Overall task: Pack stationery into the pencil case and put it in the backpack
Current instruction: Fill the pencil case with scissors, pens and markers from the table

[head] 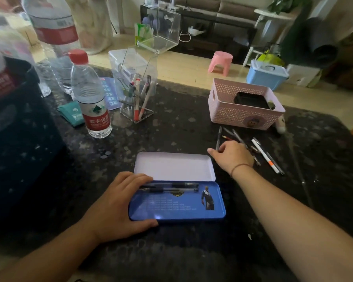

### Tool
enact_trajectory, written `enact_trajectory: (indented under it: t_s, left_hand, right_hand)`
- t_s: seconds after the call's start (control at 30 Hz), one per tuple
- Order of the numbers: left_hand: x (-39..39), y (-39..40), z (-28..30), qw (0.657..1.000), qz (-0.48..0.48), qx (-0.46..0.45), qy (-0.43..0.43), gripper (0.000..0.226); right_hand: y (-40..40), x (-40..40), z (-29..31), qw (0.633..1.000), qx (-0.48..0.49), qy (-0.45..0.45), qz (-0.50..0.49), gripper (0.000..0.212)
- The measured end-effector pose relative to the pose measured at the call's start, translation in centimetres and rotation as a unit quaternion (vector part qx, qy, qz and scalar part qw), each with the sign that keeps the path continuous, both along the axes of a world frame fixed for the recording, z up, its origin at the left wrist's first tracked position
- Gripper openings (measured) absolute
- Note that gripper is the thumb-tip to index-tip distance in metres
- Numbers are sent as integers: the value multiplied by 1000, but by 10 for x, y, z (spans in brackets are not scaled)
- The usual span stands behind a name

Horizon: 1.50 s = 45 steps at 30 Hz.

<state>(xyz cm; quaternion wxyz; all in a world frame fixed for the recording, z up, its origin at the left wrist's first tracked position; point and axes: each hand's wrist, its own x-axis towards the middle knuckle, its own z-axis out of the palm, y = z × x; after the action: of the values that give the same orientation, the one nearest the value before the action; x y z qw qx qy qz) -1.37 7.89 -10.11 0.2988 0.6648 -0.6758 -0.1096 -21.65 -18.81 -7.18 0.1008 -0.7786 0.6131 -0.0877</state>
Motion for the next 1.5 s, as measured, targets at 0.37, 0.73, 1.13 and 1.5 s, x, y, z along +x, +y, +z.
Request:
enact_trajectory:
  t_s: [0.37,0.73,1.13,1.5]
  left_hand:
    - [1,1,1,1000,-3,17,24,104]
    - [1,0,1,999,-14,-4,50,110]
    - [2,0,-6,999,-3,-6,39,105]
    - [2,-2,-3,998,-32,-35,-30,74]
  right_hand:
    - [79,-49,44,683,179,-708,-4,6]
    - [171,14,17,917,37,-120,378,36]
    - [156,-2,17,942,-78,-130,299,16]
    - [141,-10,10,949,-81,-99,288,7]
